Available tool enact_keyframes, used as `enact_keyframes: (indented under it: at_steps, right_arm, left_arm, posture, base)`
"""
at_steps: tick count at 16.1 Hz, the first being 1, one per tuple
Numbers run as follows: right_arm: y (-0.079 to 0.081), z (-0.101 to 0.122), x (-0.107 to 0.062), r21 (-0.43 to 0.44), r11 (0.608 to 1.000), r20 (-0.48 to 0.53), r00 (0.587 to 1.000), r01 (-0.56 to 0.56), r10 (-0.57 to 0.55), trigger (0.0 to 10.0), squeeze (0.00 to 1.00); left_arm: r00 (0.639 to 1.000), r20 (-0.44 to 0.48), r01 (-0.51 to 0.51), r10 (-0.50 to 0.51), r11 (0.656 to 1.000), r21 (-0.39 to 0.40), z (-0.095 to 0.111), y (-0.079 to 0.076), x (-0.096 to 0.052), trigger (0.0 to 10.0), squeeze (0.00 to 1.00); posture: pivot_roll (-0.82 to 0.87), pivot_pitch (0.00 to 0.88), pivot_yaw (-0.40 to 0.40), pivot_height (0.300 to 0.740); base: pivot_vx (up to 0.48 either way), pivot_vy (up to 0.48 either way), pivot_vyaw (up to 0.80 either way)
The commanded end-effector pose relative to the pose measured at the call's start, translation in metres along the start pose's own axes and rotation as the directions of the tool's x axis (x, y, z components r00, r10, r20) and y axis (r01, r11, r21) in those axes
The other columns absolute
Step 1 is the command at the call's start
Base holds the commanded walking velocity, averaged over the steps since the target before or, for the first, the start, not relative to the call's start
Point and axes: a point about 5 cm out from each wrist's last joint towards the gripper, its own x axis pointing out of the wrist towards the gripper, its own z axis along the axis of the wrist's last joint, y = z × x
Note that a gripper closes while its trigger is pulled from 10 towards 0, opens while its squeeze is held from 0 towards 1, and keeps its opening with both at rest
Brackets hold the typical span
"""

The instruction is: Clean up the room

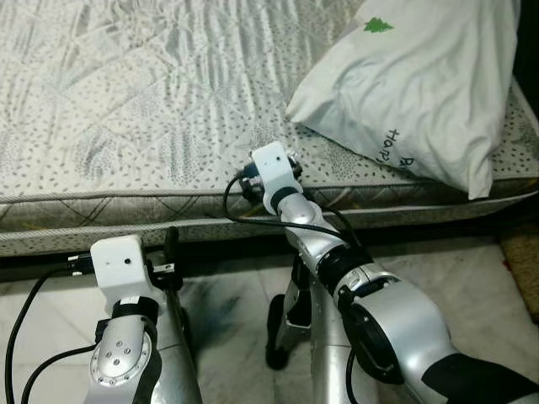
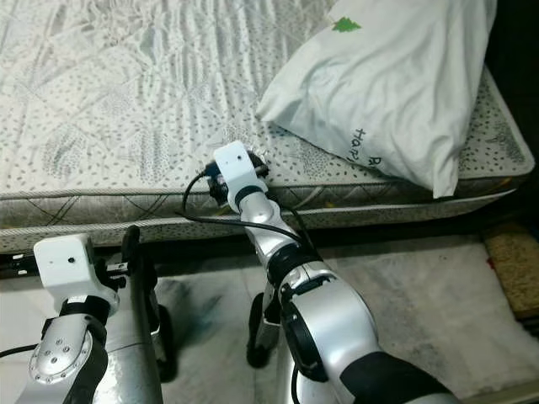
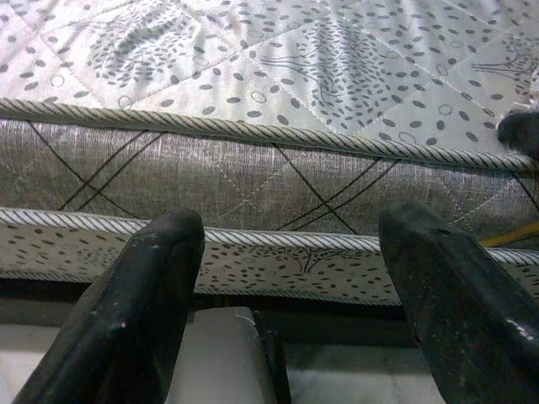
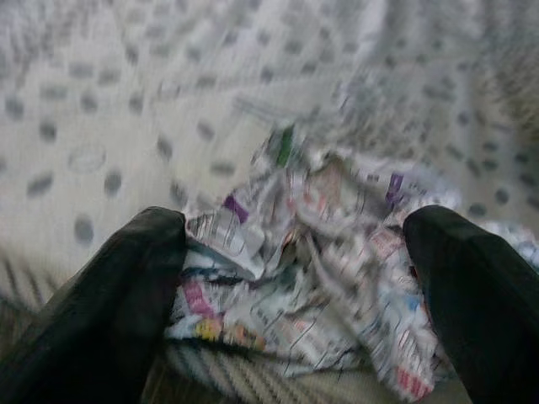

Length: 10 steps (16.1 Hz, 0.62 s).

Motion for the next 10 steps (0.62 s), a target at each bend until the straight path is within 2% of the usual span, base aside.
enact_keyframes:
  at_steps: [1, 2, 5, 10]
  right_arm:
    - [0.028, -0.009, -0.003, 0.008, 0.997, -0.068, 0.995, -0.077, 0.077, 4.0, 0.0]
    - [0.03, -0.012, -0.004, 0.034, 0.996, -0.08, 0.993, -0.088, 0.09, 0.0, 0.0]
    - [0.031, -0.021, -0.007, 0.054, 0.993, -0.1, 0.989, -0.108, 0.113, 0.0, 0.0]
    - [0.023, -0.034, -0.01, 0.098, 0.99, -0.137, 0.984, -0.098, 0.111, 0.0, 0.0]
  left_arm:
    - [1.0, -0.019, -0.009, 0.009, 1.0, -0.004, -0.002, -0.003, -0.003, 10.0, 0.0]
    - [1.0, -0.019, -0.009, 0.009, 1.0, -0.006, -0.003, -0.003, -0.002, 10.0, 0.0]
    - [1.0, -0.015, -0.01, 0.01, 1.0, -0.01, -0.003, -0.003, 0.003, 10.0, 0.0]
    - [1.0, 0.01, -0.012, 0.012, 1.0, -0.005, 0.0, -0.002, 0.012, 10.0, 0.0]
  posture:
    - [0.18, 0.333, -0.166, 0.515]
    - [0.18, 0.33, -0.168, 0.515]
    - [0.18, 0.314, -0.173, 0.515]
    - [0.17, 0.284, -0.177, 0.515]
  base:
    - [0.0, 0.0, 0.0]
    - [0.0, 0.0, 0.0]
    - [0.0, 0.0, 0.0]
    - [0.0, 0.0, 0.0]
